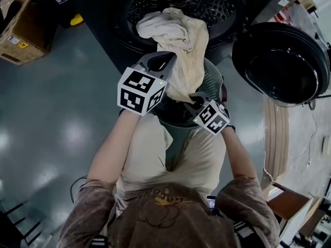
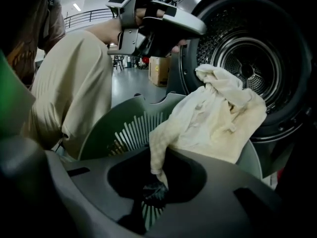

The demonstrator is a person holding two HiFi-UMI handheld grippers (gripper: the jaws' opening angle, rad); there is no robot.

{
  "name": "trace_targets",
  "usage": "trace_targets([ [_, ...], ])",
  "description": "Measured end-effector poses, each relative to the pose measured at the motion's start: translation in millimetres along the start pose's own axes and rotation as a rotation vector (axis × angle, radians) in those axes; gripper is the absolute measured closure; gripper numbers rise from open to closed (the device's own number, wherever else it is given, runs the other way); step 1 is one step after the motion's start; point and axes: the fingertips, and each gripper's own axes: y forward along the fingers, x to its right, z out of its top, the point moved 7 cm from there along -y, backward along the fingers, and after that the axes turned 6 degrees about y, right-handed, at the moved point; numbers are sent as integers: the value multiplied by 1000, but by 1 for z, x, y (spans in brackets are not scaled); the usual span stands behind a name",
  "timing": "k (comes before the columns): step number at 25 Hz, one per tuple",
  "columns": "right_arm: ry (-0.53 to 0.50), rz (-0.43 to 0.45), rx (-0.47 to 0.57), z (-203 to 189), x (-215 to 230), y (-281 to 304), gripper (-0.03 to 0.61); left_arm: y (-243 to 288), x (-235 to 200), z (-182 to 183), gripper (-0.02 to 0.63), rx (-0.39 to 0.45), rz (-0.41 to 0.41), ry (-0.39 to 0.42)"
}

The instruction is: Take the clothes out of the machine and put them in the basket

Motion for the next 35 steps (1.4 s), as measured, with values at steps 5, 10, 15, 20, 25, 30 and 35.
trace_targets([
  [5, 48, -28, 54, 5, 9, -3, 346, 1, -1, -1, 606, 0, -4, -2],
  [10, 79, -65, 125, 23, 30, -8, 318, 3, 0, 0, 606, 3, -9, -5],
  [15, 31, -90, 150, 46, 51, -5, 318, 4, 0, 0, 606, 6, -11, -7],
  [20, 4, -143, 185, 72, 89, -4, 316, 3, -2, 0, 606, 9, -11, -16],
  [25, -26, -202, 210, 104, 128, -3, 302, 0, -6, 0, 606, 10, -5, -23],
  [30, -37, -234, 255, 139, 160, -2, 280, -2, -10, -1, 606, 13, -3, -31],
  [35, -60, -233, 238, 160, 183, 19, 235, -6, -16, -3, 606, 9, 8, -38],
])
